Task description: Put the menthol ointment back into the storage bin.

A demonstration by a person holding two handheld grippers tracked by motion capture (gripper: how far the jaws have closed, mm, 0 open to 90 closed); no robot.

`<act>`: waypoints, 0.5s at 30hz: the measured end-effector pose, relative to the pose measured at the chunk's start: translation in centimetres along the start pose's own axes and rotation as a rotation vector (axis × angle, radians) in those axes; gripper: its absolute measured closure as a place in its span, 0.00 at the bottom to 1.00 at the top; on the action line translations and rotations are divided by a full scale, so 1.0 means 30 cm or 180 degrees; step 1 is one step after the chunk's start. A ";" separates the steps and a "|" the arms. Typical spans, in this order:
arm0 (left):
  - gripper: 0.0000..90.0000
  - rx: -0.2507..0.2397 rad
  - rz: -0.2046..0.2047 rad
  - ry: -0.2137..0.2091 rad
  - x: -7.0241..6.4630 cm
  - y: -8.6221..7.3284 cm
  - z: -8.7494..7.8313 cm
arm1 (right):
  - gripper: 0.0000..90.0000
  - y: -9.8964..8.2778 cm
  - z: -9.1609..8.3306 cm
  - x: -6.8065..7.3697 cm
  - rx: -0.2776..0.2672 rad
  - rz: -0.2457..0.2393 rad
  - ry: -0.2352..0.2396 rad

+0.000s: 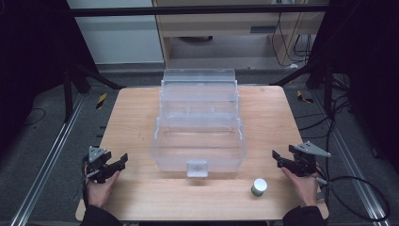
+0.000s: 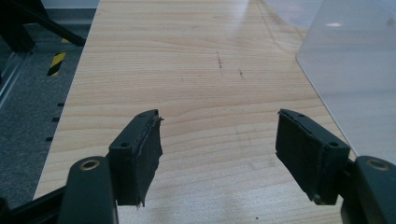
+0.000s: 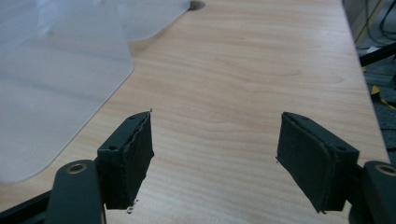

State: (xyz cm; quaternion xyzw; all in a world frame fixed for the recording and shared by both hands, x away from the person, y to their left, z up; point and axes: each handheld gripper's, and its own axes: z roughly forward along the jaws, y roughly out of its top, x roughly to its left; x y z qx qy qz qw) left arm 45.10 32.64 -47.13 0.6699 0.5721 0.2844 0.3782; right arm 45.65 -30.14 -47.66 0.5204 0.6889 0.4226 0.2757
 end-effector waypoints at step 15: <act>0.34 0.0164 0.0220 -0.0017 -0.031 -0.007 0.023 | 0.35 0.109 -0.060 0.067 0.0207 -0.0437 0.0365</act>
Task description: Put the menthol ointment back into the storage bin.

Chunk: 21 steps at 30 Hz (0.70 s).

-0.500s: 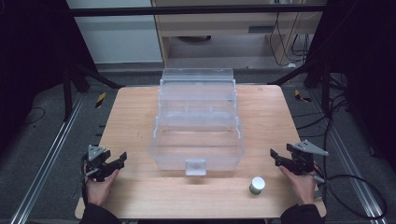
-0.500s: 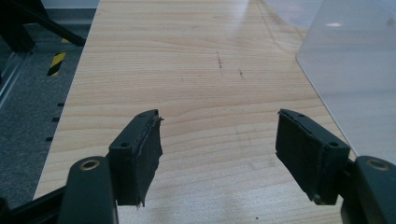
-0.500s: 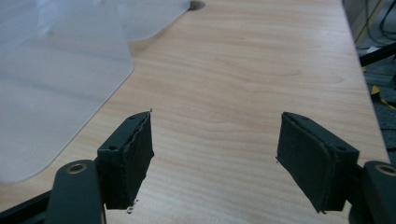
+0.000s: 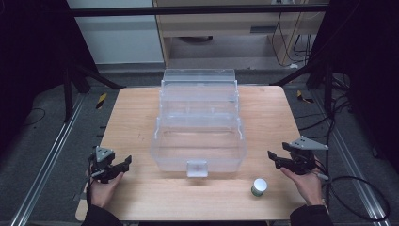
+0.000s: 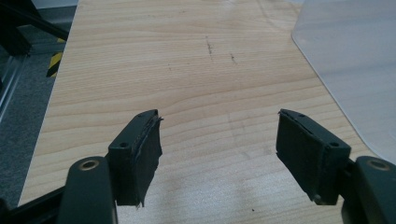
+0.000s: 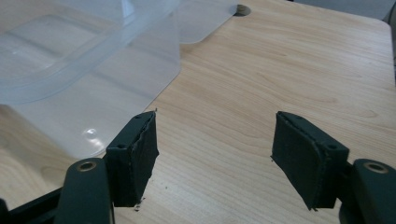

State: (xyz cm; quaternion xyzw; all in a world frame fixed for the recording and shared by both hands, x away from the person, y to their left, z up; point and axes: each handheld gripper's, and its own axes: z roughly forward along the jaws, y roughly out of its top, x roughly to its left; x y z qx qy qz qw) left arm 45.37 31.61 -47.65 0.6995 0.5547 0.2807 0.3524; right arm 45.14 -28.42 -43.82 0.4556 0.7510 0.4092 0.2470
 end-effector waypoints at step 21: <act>0.34 0.0089 0.0028 -0.0061 -0.008 -0.004 0.011 | 0.31 0.159 -0.053 0.069 0.0441 -0.0564 0.0424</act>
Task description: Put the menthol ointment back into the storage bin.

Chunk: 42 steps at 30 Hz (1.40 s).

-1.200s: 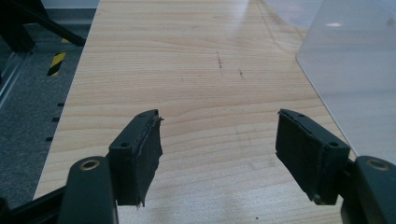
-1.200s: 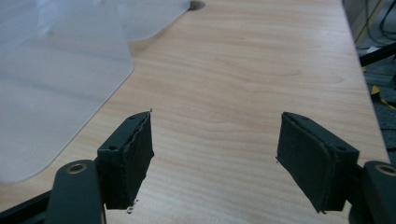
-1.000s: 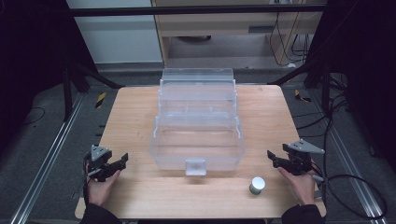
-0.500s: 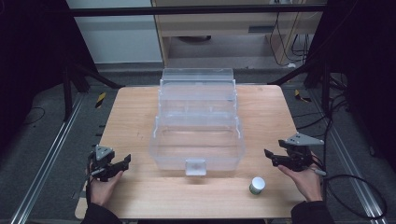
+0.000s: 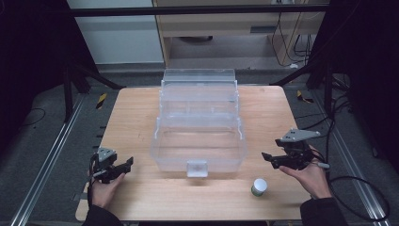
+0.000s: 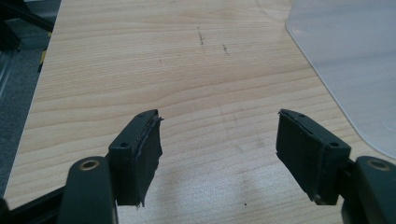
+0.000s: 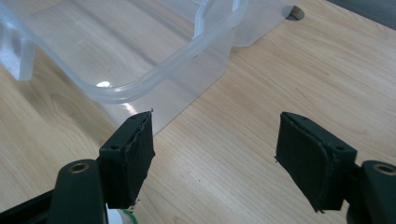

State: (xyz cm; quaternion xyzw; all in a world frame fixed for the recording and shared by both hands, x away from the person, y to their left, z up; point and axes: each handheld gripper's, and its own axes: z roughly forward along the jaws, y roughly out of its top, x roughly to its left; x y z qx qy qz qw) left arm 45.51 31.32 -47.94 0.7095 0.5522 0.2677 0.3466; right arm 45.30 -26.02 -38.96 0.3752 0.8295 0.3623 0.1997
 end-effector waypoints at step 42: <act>0.34 0.0062 0.0038 -0.0020 0.000 -0.002 0.009 | 0.25 0.094 0.028 0.135 0.1187 -0.1144 0.0682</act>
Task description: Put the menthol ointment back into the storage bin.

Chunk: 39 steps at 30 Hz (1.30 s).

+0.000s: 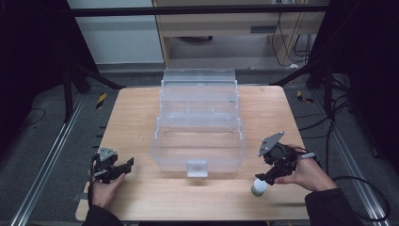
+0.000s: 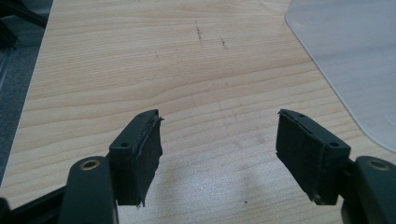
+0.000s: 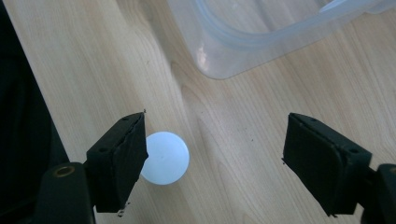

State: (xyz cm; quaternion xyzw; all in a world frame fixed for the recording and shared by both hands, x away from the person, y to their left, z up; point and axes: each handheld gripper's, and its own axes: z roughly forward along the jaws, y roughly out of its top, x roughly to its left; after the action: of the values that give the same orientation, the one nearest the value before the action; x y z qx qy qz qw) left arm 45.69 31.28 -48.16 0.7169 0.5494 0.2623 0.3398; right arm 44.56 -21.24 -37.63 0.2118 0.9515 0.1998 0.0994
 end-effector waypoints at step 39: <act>0.34 0.0039 0.0034 0.0012 -0.003 -0.001 0.008 | 0.32 -0.013 0.120 0.078 0.0782 -0.0453 0.0200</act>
State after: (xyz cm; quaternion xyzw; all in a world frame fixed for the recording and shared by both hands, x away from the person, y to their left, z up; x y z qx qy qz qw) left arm 45.82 31.14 -48.33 0.7214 0.5478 0.2621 0.3329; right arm 43.32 -19.30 -41.28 0.1481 0.9840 0.0808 0.0569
